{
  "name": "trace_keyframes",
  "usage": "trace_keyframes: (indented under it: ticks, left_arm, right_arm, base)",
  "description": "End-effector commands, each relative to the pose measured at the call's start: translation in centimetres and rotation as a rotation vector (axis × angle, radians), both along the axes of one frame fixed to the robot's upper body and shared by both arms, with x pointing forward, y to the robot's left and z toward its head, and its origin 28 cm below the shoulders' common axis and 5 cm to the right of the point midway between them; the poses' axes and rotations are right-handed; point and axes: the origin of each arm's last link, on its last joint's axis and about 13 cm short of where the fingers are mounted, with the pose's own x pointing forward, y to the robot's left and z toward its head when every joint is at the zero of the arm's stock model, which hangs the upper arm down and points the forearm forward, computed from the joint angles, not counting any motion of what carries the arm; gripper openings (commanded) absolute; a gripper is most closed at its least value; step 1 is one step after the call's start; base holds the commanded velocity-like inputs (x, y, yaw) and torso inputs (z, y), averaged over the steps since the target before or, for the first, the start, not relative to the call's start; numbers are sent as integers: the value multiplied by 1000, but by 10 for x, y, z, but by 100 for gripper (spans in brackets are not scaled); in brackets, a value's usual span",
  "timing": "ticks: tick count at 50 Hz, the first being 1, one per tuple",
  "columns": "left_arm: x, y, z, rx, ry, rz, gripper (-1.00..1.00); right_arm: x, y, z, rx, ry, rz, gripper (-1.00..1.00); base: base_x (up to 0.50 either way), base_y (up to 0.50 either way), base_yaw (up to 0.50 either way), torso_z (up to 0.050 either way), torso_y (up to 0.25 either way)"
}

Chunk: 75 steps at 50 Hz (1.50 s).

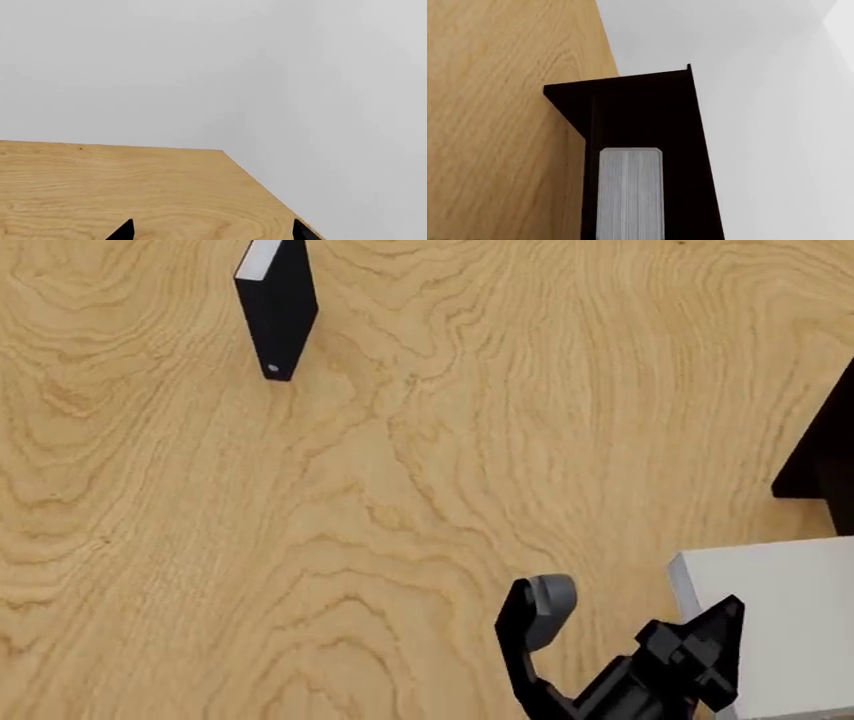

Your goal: Pick up the book on the right and place it on the cabinet shelf.

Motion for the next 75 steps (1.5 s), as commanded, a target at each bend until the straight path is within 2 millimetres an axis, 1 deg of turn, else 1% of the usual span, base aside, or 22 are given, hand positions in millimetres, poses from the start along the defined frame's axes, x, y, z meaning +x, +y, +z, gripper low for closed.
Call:
trace_keyframes:
  ticks: [1,20,26,38,45,54,65,75]
  left_arm:
    - [0,0,1,1,1,2,100]
    - [0,0,0,11,6,4,100]
    - [1,0,0,-1,1,-10,100]
    - [1,0,0,-9,3,-16,100]
    - [2,0,-1,-7,4,-17,100]
    - [1,-1,-1,-2,3,-18,100]
    - [1,-1,-1,3,3,-18,100]
    - [1,-1,-1,6,4,-19,100]
  right_arm:
    - [0,-5,12,-108,-93,-37,-100]
    - [4,-12,16,-114,-108,-73,-100]
    - [7,-19,18,-125,-112,-104,-100]
    - [14,-34,22,-156,-114,-168,-100]
    - [14,-36,22,-149,-92,-173,-100]
    - [13,-33,24,-102,-72,-143,-100]
    - [19,-38,19,-39,-28,-150,-100]
    - [27,-43,21,-5,-15,-181,-100]
  base:
    - [-10,0,0,0,-168]
    - [-1,0,0,0,-170]
    - [0,0,0,0,-160]
    - [0,0,0,0,0]
    - [0,0,0,0,0]
    - [0,0,0,0,2]
    - [0,0,0,0,0]
    - [0,0,-2,0,0]
